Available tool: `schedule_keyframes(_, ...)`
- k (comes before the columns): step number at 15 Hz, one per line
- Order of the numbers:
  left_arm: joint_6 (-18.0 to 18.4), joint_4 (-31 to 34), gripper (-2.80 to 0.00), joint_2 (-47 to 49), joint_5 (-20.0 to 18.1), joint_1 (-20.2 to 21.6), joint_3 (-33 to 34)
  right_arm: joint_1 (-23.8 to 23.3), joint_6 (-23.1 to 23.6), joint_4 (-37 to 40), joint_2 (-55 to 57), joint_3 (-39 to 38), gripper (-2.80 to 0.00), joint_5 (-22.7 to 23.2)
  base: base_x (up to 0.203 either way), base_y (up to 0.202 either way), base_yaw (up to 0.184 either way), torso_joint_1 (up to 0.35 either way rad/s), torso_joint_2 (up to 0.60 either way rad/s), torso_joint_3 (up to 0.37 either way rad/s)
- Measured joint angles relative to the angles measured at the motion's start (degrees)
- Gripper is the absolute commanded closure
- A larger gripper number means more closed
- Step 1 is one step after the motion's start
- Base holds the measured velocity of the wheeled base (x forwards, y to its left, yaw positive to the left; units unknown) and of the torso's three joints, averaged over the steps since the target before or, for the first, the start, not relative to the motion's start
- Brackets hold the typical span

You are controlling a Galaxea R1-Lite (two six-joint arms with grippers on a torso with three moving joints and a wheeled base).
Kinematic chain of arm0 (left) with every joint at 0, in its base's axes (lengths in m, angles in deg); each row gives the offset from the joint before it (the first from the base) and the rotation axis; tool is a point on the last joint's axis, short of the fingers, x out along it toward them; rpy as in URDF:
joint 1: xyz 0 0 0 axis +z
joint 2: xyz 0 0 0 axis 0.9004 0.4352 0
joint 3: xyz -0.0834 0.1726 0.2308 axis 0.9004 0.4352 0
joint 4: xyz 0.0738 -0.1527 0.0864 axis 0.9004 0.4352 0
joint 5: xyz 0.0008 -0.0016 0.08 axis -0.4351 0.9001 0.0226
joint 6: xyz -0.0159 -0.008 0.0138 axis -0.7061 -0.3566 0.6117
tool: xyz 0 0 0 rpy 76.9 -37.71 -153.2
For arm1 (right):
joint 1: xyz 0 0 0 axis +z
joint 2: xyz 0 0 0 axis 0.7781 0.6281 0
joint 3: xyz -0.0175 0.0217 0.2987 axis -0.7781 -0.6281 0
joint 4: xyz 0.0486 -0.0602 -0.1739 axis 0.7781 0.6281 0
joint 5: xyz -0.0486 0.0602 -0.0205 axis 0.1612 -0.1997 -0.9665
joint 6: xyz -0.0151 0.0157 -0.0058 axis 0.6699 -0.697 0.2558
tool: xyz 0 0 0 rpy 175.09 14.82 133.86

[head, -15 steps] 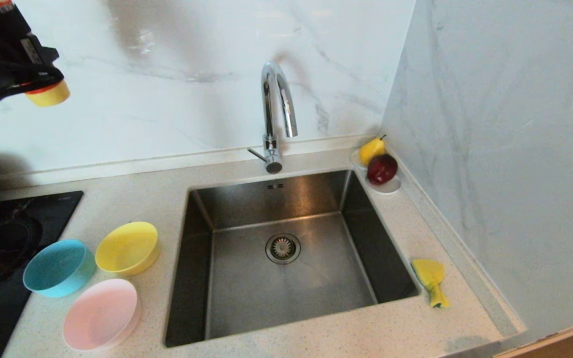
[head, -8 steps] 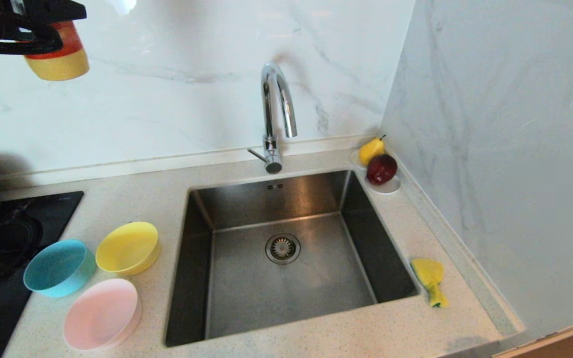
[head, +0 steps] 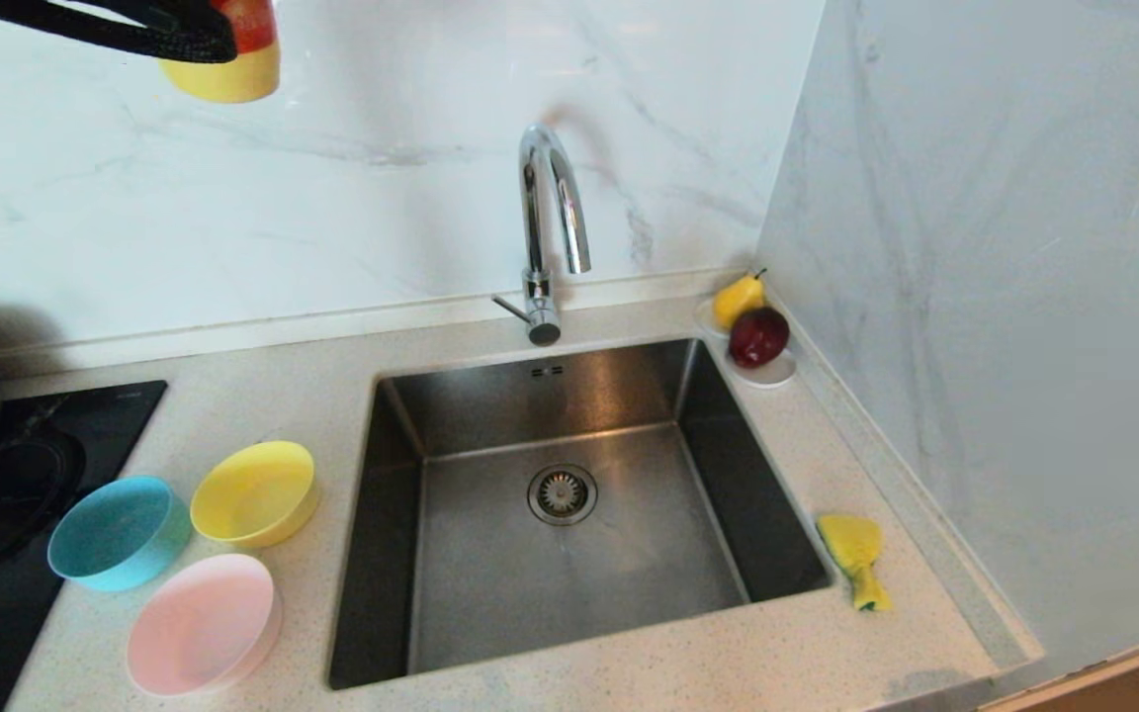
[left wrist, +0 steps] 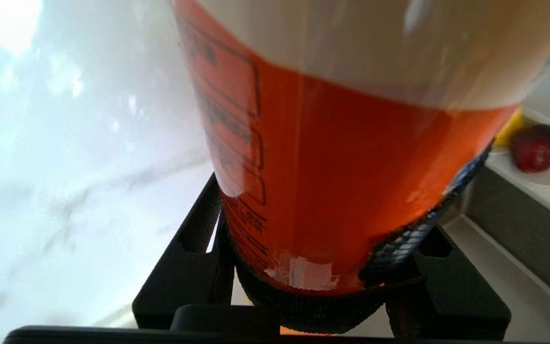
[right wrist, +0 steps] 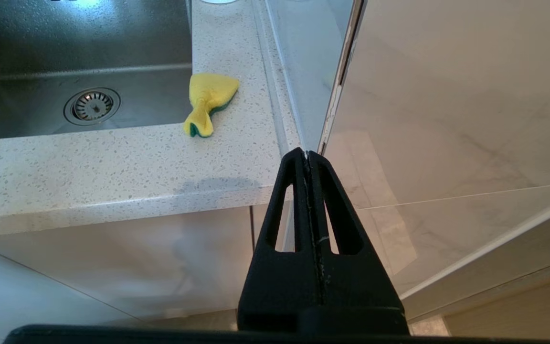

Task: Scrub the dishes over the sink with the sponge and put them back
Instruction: Squeeze it onto the sponge

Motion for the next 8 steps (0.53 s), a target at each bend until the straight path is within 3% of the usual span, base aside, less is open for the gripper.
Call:
schedule_keyframes(5,6.8,-0.9,0.00,7.7,8.6,-9.4,-6.8,0.0,0.0,0.0,0.0,0.0,0.00,0.0,0.000,0.000,0.000,0.000,0.00,0.000)
schedule_keyframes(8,11.2,-5.1,0.00,12.7,13.8,-13.7,-8.0,0.0,0.0,0.0,0.0,0.0,0.00,0.0,0.000,0.000,0.000,0.000,0.00,0.000)
